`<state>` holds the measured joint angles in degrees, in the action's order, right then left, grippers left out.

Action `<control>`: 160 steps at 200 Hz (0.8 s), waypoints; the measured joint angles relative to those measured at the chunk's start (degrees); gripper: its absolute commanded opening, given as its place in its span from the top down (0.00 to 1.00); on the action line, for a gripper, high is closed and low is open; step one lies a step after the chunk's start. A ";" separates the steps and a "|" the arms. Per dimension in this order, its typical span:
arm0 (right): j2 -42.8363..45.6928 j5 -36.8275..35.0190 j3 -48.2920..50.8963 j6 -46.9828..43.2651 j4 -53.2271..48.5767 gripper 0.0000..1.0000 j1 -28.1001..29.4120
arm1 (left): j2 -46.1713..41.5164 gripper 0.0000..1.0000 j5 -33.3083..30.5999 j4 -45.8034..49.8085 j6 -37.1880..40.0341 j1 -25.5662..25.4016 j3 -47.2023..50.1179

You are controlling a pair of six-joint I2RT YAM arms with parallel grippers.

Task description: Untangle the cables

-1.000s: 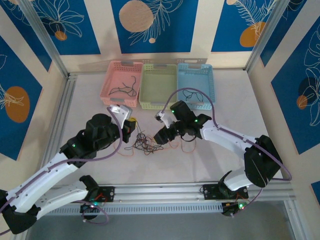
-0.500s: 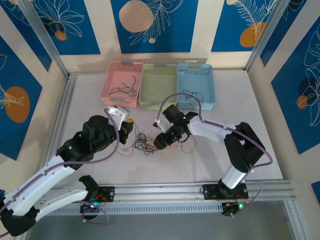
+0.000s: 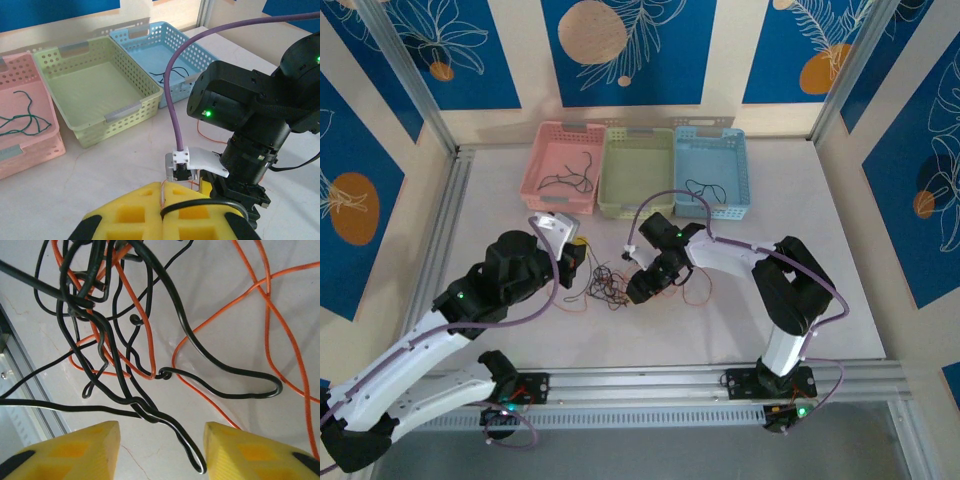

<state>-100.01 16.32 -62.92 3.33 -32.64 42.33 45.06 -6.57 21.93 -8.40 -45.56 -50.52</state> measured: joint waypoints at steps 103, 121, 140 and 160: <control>8.83 1.75 6.25 1.64 3.74 1.00 -1.64 | -1.09 1.00 -5.62 4.44 0.66 0.00 -0.35; 15.19 3.69 9.86 3.69 6.47 1.00 -5.09 | -2.10 1.00 -9.94 8.52 1.11 0.00 -2.08; 20.94 4.55 13.29 6.71 9.77 1.00 -10.23 | -4.31 1.00 -15.43 12.79 1.64 0.00 -5.40; 25.44 2.03 16.87 11.08 12.81 1.00 -15.67 | -7.50 1.00 -21.42 16.48 2.91 0.00 -9.44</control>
<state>-74.56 18.35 -46.04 14.41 -19.84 26.65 37.56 -27.99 38.41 -5.50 -45.56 -59.96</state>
